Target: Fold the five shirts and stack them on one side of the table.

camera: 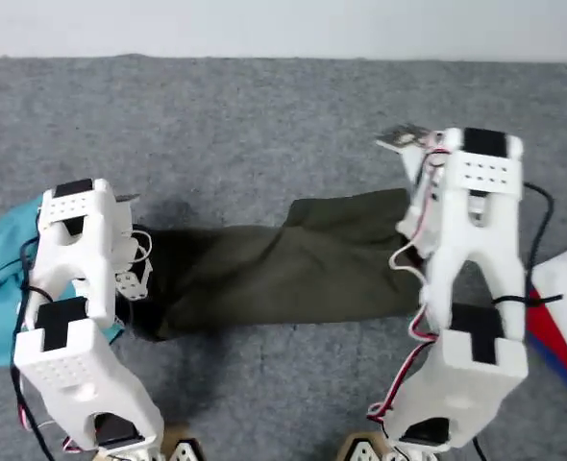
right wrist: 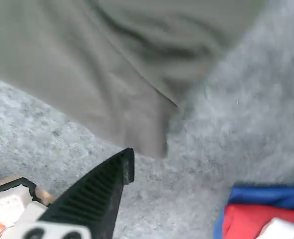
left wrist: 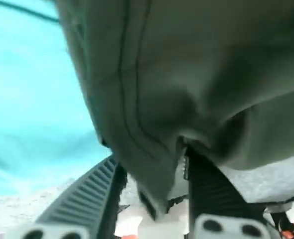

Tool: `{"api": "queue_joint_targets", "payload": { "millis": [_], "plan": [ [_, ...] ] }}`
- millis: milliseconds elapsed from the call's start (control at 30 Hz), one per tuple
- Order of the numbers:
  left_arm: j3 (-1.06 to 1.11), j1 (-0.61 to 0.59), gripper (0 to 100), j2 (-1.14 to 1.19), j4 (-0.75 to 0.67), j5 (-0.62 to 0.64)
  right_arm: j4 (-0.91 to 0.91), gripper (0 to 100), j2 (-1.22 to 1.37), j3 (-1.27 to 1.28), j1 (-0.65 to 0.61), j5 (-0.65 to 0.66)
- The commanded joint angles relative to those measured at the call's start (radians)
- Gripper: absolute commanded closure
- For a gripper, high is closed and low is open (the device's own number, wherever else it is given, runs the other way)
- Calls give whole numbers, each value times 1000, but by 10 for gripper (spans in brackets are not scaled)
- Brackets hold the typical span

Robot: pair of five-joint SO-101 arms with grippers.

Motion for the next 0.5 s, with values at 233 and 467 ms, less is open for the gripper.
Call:
{"api": "queue_joint_targets", "payload": {
  "millis": [233,467],
  "plan": [
    [-117,-135,805,-6,35,-38,-16,464,-13,-12,-99,-9],
    [-179,-387,805,-8,35,-230,-134,464,136,-152,-127,-12]
  ]
}}
